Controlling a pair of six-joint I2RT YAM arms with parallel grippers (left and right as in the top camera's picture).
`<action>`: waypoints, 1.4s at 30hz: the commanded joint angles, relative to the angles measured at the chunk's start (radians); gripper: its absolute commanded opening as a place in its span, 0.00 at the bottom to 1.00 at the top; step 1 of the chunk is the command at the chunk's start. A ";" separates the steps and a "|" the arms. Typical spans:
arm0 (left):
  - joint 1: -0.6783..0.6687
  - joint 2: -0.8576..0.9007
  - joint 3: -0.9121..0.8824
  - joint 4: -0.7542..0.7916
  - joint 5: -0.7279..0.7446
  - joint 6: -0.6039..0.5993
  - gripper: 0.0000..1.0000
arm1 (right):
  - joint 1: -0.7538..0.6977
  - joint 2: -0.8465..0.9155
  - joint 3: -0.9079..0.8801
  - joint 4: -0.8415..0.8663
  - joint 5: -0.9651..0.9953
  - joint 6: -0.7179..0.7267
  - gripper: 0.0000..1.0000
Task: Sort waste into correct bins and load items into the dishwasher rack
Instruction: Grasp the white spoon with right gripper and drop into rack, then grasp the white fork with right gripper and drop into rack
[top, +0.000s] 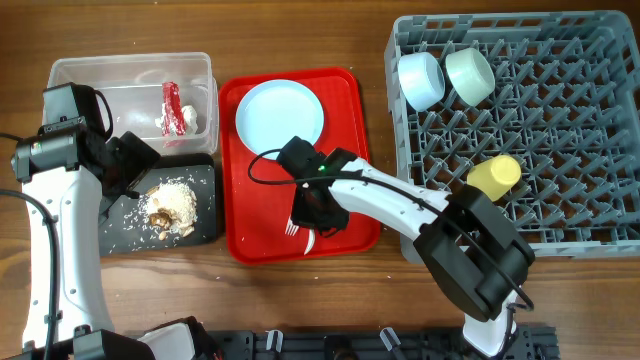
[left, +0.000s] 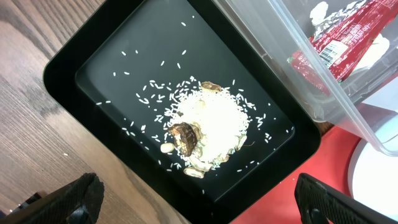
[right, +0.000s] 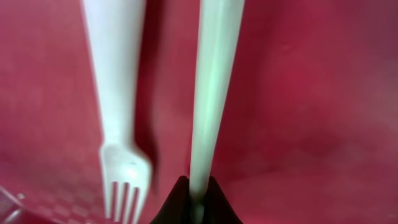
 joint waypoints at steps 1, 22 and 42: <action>0.005 -0.015 0.005 0.000 0.006 -0.009 1.00 | -0.028 -0.119 0.007 -0.034 0.127 -0.122 0.04; 0.005 -0.015 0.005 -0.001 0.006 -0.009 1.00 | -0.507 -0.306 -0.047 -0.180 0.369 -0.766 0.47; 0.005 -0.015 0.005 0.000 0.006 -0.010 1.00 | 0.001 -0.125 0.061 0.110 0.198 -0.299 0.68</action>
